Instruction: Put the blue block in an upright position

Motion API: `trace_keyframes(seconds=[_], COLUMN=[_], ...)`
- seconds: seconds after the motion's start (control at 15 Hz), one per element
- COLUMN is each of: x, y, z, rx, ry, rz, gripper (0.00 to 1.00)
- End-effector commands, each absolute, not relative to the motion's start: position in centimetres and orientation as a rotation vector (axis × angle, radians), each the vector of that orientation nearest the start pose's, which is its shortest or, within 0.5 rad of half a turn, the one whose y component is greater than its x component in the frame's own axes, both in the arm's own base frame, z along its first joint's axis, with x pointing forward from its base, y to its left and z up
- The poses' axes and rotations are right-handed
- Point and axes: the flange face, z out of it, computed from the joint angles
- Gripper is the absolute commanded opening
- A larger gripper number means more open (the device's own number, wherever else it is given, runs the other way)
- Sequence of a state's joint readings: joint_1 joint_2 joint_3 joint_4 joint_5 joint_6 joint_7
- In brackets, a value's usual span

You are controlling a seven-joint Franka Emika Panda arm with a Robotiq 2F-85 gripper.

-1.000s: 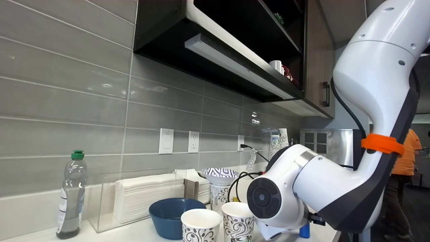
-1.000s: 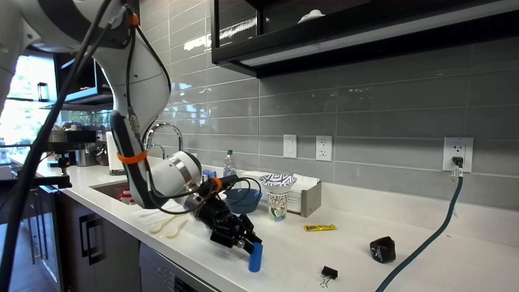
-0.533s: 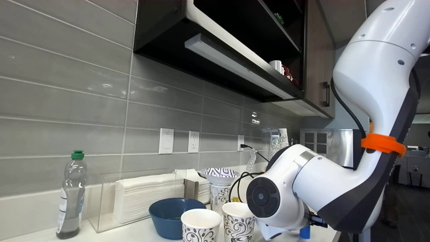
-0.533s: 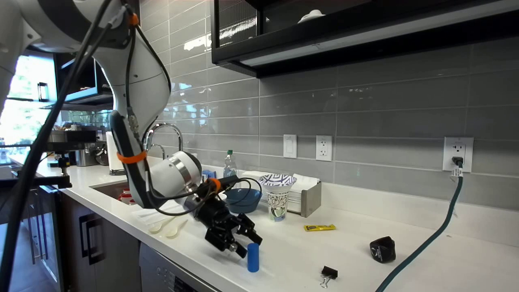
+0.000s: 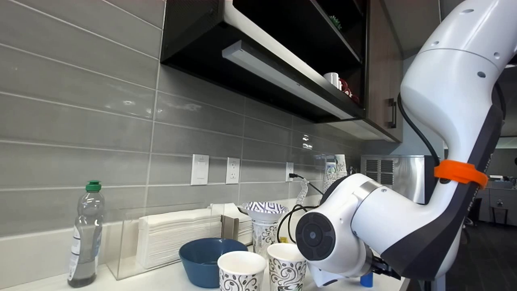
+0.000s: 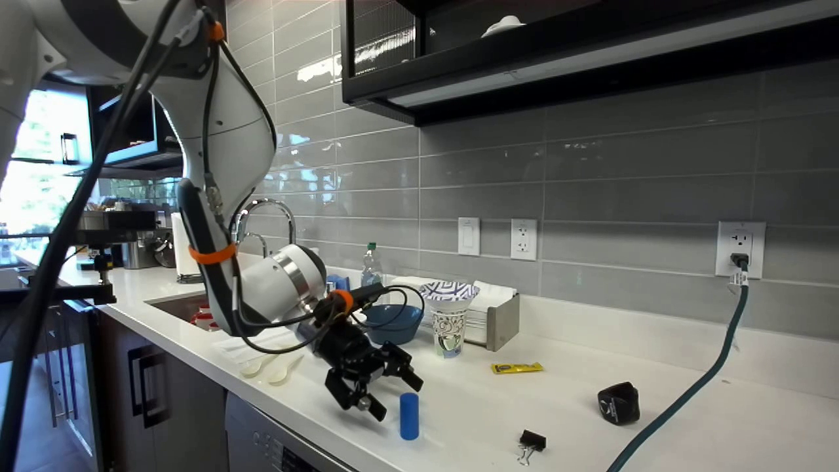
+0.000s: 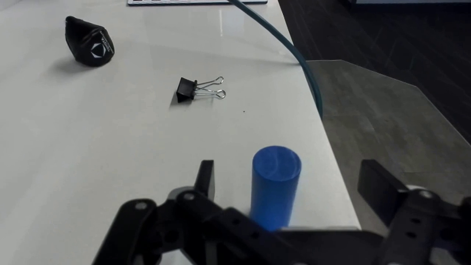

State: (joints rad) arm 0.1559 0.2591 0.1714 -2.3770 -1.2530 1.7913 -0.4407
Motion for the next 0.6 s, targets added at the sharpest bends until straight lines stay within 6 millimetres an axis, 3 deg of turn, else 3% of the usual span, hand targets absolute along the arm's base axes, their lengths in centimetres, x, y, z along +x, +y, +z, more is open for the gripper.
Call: trace_keyframes(seconds=[0.0, 0.53], x=[45.01, 45.30], y=[7.38, 7.48], z=[21.04, 20.99], rx=[1.481, 1.547], ry=[1.467, 1.315], rz=[-0.839, -0.716], gripper=[1.00, 1.00])
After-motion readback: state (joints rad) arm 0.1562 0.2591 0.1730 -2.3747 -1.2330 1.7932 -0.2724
